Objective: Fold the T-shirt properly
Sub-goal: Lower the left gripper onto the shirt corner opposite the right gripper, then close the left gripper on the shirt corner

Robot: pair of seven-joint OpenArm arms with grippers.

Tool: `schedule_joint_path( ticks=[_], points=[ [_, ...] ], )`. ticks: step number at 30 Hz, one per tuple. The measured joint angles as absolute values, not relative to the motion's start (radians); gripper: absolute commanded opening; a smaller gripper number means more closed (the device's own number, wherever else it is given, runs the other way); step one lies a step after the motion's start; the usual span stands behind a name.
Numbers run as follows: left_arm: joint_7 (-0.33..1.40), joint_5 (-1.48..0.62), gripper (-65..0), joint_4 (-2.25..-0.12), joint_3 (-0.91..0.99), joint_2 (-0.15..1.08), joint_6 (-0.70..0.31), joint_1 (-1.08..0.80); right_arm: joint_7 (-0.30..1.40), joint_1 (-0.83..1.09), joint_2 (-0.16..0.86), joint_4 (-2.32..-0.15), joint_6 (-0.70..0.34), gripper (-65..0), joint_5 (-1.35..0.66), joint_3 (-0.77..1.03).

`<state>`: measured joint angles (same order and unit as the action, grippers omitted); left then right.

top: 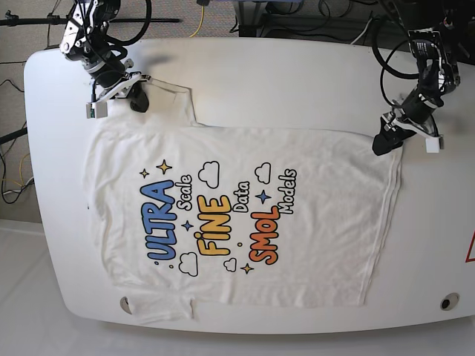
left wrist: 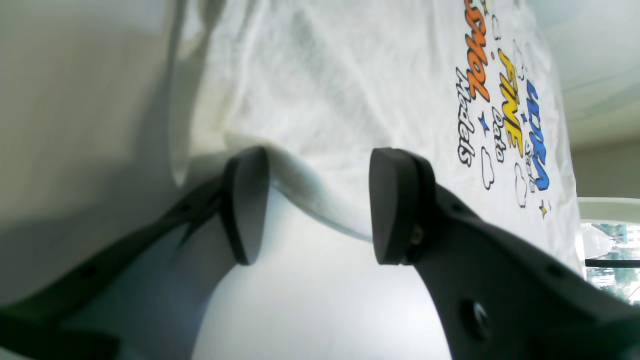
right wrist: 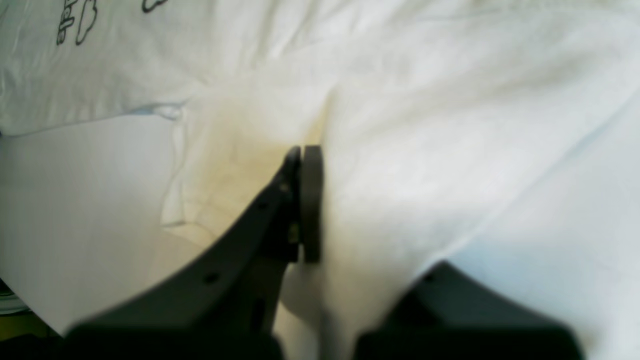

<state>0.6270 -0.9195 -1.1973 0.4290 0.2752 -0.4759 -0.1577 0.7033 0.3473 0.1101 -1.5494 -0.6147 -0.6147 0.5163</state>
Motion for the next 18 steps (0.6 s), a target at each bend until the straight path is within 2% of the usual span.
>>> schedule_joint_path(
  ticks=[11, 18],
  points=[
    [0.607, -0.888, -32.1, -1.192, 0.424, 0.276, -0.469, -0.149, 0.703, 0.347, 0.11, -1.548, -0.615, -65.0, -0.618, 0.516],
    [0.574, -0.863, -43.0, -1.171, 0.408, 0.279, -0.461, -0.13, 0.703, 0.348, 0.11, -1.545, -0.614, -65.0, -0.623, 0.516]
  ],
)
